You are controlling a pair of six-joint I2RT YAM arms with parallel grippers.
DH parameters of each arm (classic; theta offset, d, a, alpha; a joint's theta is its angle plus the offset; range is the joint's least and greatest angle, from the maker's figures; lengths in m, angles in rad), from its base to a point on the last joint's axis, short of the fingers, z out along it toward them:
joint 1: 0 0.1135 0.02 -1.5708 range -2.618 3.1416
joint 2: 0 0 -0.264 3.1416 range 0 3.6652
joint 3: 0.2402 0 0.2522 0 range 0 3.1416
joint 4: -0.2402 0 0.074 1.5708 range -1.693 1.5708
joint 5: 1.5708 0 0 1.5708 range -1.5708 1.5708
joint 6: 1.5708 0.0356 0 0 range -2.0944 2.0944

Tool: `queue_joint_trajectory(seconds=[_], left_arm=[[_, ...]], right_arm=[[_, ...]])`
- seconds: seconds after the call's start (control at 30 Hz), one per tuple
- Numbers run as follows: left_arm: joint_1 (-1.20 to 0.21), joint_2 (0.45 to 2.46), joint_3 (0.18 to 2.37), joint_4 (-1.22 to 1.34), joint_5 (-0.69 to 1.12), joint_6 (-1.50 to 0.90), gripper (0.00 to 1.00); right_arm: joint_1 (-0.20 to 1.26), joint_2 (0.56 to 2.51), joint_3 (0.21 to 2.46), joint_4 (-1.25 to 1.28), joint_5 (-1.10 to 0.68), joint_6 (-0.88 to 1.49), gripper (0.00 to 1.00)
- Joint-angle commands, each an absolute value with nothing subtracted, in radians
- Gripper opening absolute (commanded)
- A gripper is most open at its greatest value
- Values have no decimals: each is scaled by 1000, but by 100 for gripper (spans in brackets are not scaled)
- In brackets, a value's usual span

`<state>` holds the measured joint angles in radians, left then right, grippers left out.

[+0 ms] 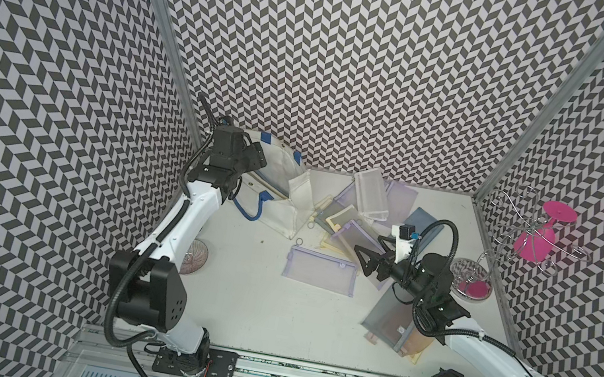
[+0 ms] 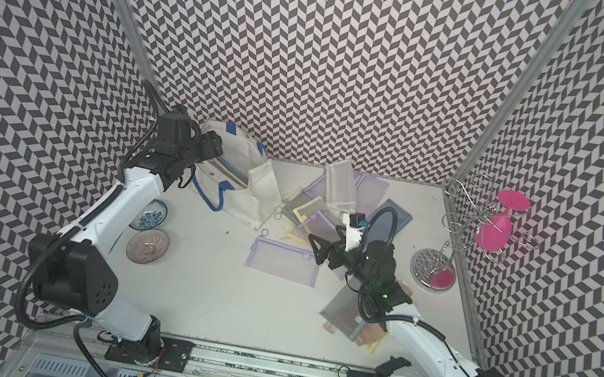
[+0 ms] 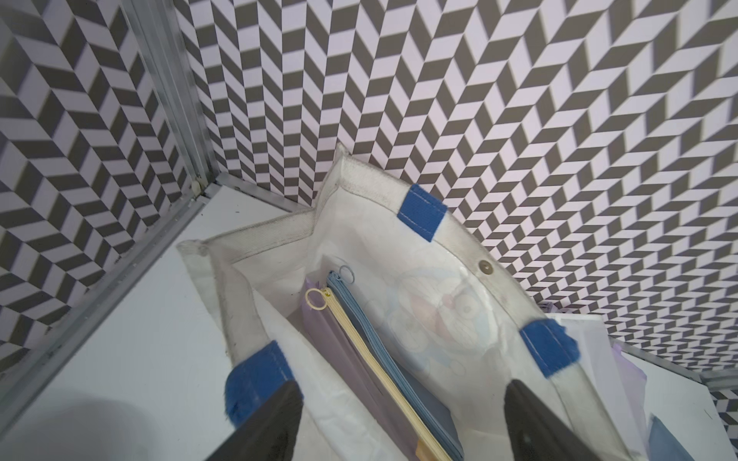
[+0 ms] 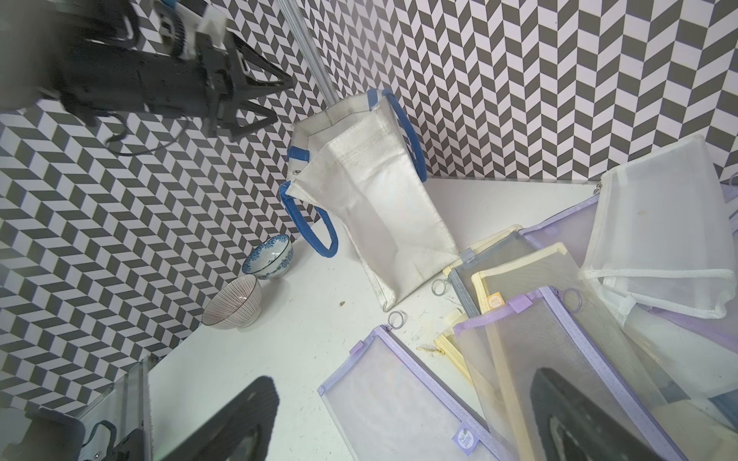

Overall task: Put the pencil pouch into the canvas bag
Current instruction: Place the pencil pouch in the canvas bag, then pick up the pencil pouch from the center of the board.

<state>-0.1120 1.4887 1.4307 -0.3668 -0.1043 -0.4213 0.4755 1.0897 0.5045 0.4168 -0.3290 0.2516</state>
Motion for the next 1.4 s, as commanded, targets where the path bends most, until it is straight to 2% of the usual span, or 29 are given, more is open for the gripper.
queue_joint_trajectory(seconds=[0.0, 0.27, 0.4, 0.47, 0.57, 0.77, 1.03, 1.23, 1.37], left_arm=[[-200, 1367, 1348, -422, -156, -359, 83], [-535, 1030, 904, -337, 2, -551, 83], [-716, 987, 669, -175, 34, -652, 84], [-746, 990, 564, -80, 46, -713, 84], [-751, 1029, 447, 74, 91, -783, 83], [-733, 1101, 400, 97, 49, -833, 82], [-559, 1141, 323, 181, 52, -822, 74], [-548, 1263, 333, 239, 63, -811, 72], [-548, 1342, 331, 299, 70, -821, 66]], right_arm=[[474, 1104, 512, 442, -325, 247, 99], [475, 1259, 567, 404, -377, 211, 100], [487, 1442, 706, 287, -437, 165, 99], [509, 1531, 784, 232, -460, 142, 99], [536, 1664, 891, 195, -514, 123, 98], [543, 1849, 1037, 125, -564, 101, 96], [547, 1902, 1017, 155, -592, 105, 91], [546, 1924, 968, 185, -589, 115, 88], [547, 1921, 953, 193, -584, 118, 81]])
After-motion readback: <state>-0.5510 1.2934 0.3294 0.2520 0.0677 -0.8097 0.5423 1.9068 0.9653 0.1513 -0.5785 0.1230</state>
